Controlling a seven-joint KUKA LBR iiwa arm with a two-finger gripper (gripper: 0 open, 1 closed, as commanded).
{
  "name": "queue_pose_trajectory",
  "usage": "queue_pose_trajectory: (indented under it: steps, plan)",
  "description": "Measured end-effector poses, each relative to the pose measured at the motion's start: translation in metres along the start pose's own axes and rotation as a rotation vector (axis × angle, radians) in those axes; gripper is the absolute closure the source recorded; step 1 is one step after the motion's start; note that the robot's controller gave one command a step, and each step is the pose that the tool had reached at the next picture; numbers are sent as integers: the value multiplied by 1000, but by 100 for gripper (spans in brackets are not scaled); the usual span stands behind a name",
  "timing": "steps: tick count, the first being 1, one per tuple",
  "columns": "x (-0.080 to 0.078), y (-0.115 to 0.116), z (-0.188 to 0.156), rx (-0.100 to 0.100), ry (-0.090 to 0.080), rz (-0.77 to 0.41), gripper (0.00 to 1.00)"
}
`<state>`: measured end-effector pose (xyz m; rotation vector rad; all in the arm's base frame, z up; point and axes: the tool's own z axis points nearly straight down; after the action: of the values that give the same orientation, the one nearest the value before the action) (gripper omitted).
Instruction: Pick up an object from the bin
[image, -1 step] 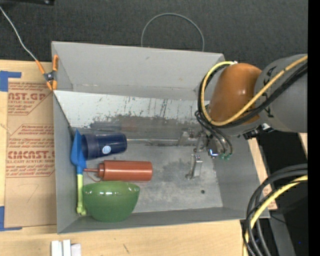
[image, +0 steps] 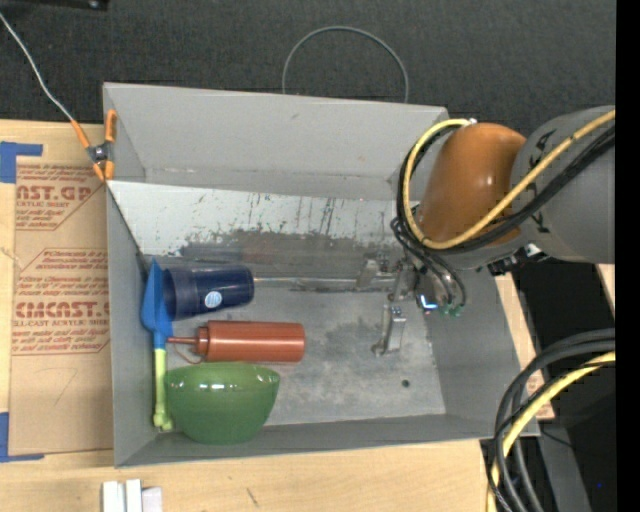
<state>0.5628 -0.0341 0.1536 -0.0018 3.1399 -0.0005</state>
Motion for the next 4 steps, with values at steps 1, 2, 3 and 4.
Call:
queue_pose_trajectory:
  steps: [1,2,3,4]
  plan:
    - [28,70,75,-2,6,-182,0]
    - [27,68,82,-1,2,-248,0]
    - [-28,130,54,-3,3,-3,0]
    - [2,121,85,-2,3,25,0]
